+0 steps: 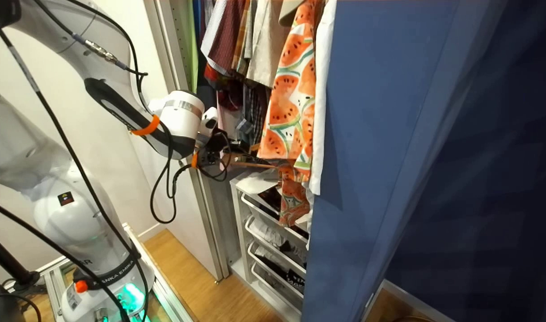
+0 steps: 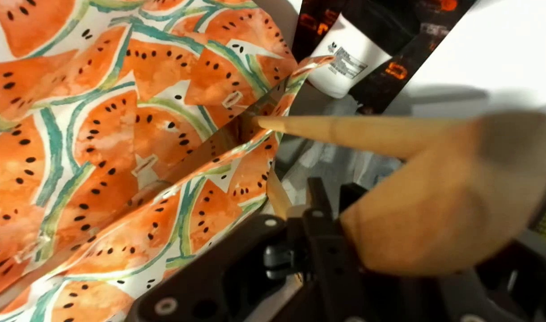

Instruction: Put the hanger on the top rod

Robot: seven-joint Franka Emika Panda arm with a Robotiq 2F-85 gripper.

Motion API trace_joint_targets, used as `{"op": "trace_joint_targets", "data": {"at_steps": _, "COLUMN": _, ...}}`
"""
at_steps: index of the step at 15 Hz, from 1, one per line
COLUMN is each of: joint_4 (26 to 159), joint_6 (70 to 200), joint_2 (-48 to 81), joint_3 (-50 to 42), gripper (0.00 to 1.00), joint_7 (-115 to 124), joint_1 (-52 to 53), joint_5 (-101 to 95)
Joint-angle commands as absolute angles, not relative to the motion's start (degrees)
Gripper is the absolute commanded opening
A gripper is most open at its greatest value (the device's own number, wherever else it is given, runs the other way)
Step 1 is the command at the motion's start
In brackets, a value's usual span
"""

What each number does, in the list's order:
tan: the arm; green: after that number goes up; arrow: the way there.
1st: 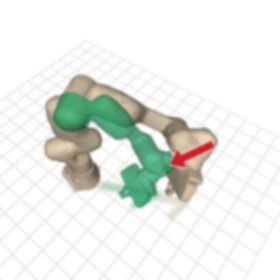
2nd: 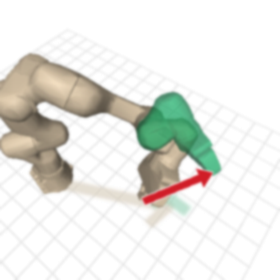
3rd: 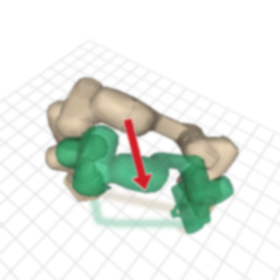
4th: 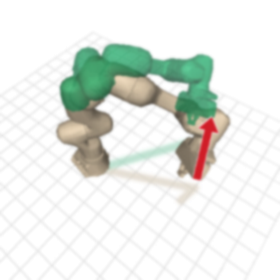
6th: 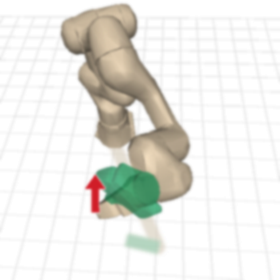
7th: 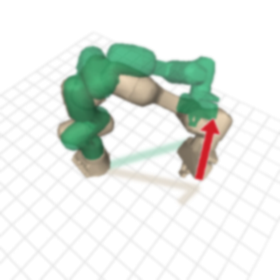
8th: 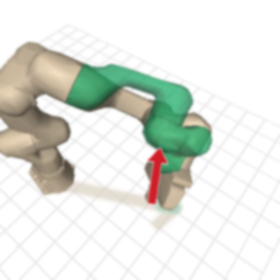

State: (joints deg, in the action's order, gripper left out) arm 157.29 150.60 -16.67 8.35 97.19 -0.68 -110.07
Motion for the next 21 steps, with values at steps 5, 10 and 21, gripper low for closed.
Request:
{"op": "trace_joint_targets", "data": {"at_steps": 5, "joint_4": 157.2, "joint_6": 140.6, "joint_2": -17.8, "joint_3": 20.0, "gripper": 0.04, "joint_7": 115.0, "joint_1": -0.7, "joint_5": -110.8}}
{"op": "trace_joint_targets", "data": {"at_steps": 10, "joint_4": 157.3, "joint_6": 138.5, "joint_2": -16.2, "joint_3": 23.3, "gripper": 0.04, "joint_7": 128.2, "joint_1": -2.0, "joint_5": -108.8}}
{"op": "trace_joint_targets", "data": {"at_steps": 21, "joint_4": 157.4, "joint_6": 127.4, "joint_2": -14.0, "joint_3": 27.9, "gripper": 0.04, "joint_7": 148.3, "joint_1": -5.4, "joint_5": -116.4}}
